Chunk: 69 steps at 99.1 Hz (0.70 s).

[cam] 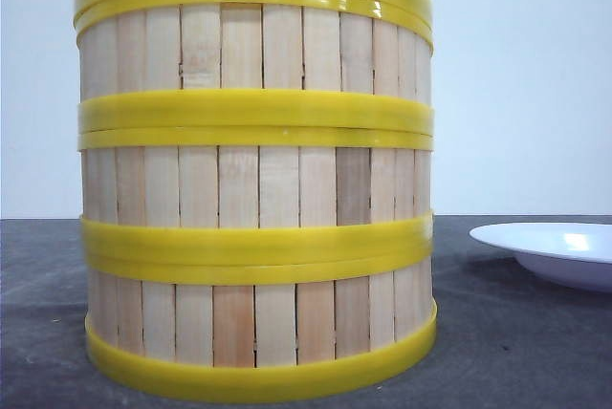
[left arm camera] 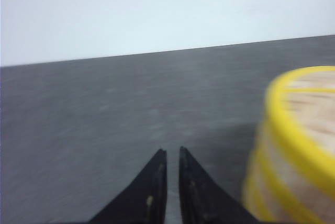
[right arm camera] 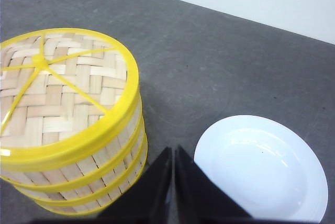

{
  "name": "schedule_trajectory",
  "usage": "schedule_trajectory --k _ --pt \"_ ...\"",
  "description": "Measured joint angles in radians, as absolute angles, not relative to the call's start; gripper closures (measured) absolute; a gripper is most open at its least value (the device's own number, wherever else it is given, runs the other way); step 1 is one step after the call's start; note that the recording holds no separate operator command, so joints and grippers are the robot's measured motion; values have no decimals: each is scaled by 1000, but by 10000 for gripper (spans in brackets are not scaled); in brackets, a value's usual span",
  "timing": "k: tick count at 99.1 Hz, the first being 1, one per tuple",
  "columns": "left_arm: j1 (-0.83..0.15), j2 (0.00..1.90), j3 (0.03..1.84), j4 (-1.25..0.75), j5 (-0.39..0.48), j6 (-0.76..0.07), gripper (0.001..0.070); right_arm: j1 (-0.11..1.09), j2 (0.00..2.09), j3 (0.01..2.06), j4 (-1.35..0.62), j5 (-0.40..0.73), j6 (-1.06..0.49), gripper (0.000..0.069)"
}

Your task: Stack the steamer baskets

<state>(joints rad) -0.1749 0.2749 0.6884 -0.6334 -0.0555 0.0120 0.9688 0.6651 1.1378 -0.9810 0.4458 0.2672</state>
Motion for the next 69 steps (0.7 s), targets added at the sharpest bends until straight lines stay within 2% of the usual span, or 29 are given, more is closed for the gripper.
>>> schedule_trajectory --k 15,28,46,69 --pt "-77 207 548 -522 -73 12 695 969 665 1138 -981 446 267 688" --pt "-33 130 389 -404 -77 12 695 969 665 1138 -981 445 267 688" --pt "-18 38 203 -308 -77 9 695 969 665 1138 -981 446 267 688" --pt "-18 5 70 -258 -76 -11 695 969 665 1138 -981 446 267 688"
